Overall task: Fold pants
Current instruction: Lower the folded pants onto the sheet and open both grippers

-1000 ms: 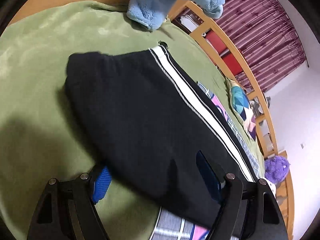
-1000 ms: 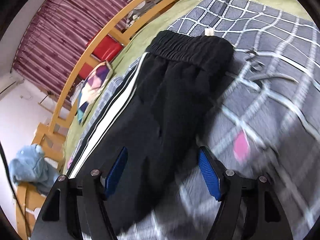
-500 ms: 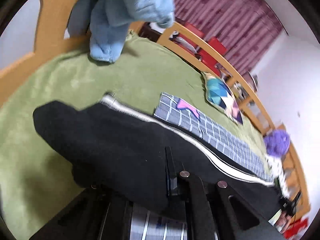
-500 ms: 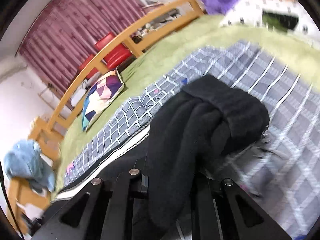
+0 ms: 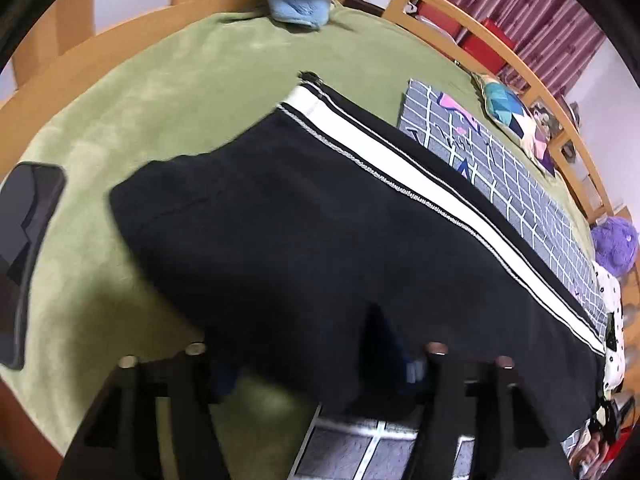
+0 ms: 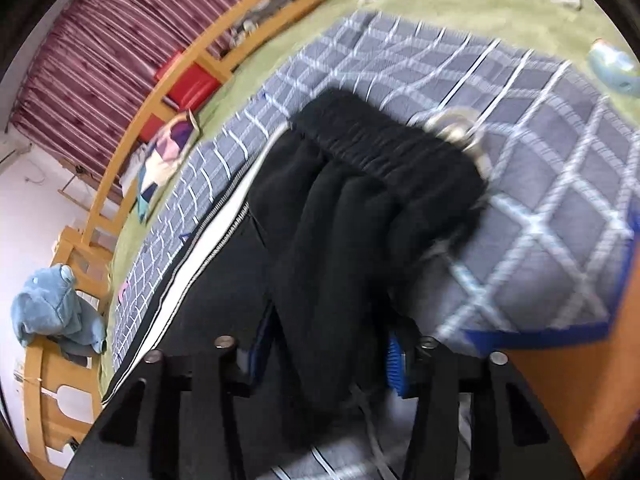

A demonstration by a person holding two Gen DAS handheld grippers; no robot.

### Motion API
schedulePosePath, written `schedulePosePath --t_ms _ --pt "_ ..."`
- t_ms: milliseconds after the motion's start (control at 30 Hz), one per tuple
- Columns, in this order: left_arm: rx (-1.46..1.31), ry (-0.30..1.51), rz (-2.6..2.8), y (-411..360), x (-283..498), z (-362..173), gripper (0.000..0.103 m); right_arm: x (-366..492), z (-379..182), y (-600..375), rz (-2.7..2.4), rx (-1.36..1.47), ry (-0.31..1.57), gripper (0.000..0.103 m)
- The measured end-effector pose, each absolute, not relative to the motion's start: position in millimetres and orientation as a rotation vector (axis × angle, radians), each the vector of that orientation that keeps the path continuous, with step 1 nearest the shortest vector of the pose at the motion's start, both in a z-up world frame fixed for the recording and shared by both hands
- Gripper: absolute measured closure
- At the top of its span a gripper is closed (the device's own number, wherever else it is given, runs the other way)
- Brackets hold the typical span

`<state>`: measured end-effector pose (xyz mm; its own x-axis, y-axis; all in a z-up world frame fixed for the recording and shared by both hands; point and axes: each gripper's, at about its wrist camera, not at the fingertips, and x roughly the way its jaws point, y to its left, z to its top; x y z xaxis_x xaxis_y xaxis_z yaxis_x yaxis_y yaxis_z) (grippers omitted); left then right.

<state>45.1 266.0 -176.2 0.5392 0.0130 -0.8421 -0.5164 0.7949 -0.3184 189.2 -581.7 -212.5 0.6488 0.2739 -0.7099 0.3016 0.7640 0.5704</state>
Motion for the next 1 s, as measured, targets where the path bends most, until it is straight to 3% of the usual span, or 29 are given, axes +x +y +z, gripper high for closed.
schedulePosePath --t_ms 33,100,333,367,400,467,567,667,733,800,1000 --pt "-0.578 0.957 0.34 266.3 41.6 -173.8 0.04 181.7 -207.8 -584.9 -0.019 0.712 0.86 0.047" --pt "-0.564 0.96 0.348 264.1 39.6 -173.5 0.036 173.5 -202.6 -590.9 -0.038 0.704 0.814 0.029" --pt "-0.582 0.934 0.367 242.5 32.8 -170.9 0.036 222.2 -237.8 -601.5 -0.054 0.896 0.817 0.03" --pt "-0.581 0.931 0.374 241.5 32.6 -170.1 0.036 229.6 -239.3 -599.6 -0.092 0.89 0.815 0.05" --pt "-0.579 0.932 0.381 239.6 34.8 -169.0 0.036 237.2 -237.6 -599.2 -0.13 0.861 0.814 0.063" --pt "-0.566 0.934 0.401 242.1 31.7 -167.2 0.036 250.8 -212.3 -600.7 -0.06 0.763 0.784 0.068" --pt "-0.561 0.928 0.421 246.7 26.5 -166.1 0.036 247.8 -178.2 -603.2 0.0 0.684 0.676 0.066" --pt "-0.607 0.916 0.432 256.5 22.8 -169.2 0.036 263.8 -198.0 -595.9 -0.041 0.575 0.828 0.051" --pt "-0.64 0.909 0.426 260.4 20.0 -171.2 0.036 263.1 -224.5 -599.0 -0.053 0.538 0.962 0.051" --pt "-0.653 0.9 0.41 264.2 16.8 -173.5 0.033 243.9 -227.8 -608.9 -0.042 0.578 0.944 0.05" --pt "-0.688 0.878 0.4 279.2 22.4 -184.3 0.026 196.8 -179.2 -599.3 -0.131 0.448 0.913 0.046"
